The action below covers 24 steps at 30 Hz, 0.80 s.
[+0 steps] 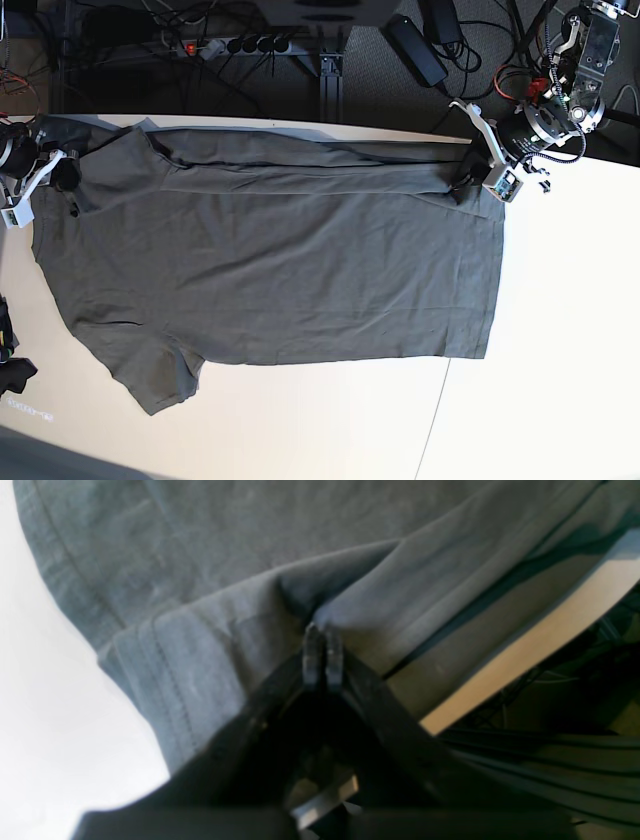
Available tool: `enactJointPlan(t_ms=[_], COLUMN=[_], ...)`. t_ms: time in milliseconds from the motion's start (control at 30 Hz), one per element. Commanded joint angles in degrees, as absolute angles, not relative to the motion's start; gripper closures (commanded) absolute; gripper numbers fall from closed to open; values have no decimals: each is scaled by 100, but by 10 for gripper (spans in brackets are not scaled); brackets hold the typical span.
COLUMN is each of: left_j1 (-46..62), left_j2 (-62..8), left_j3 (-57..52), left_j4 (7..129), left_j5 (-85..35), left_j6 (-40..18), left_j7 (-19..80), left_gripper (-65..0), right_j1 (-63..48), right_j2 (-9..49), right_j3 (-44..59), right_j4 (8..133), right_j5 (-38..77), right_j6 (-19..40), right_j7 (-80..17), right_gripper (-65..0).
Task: Fold the T-shirt properly
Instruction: 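Lower the folded edge onto the shirt and open both grippers, then grasp the opposite shirt edge with both grippers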
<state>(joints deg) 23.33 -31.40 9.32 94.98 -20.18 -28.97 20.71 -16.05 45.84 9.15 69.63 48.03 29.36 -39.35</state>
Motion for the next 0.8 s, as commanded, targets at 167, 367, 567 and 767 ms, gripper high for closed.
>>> enactJointPlan(t_ms=[167,367,567,767], left_j1=[2239,1798,757,-952], left_j2=[-3238,-3273,-3315,-3000], left_j3=[167,-738,-617,-47], left_j4=[9596,9850,9301,7030], left_j5=[-2043,-2899,-3223,-3540], left_j6=[-2915,-2915,-2910,-2897], left_j7=[2381,2611,2596,2668], left_gripper=[-191,-333,-334,-375], right_j1=[-1667,-1671,-1669,-1669], right_j2=[4650,4648,4648,4648], right_j3=[915,915,915,915], right_j4=[6941,6943,6943,6943], right_j5=[4482,4458,4456,4366], right_j6=[3321,3321,3321,3321], right_j7=[-4449,-4370,-4351,-4346], right_gripper=[0,0,0,0])
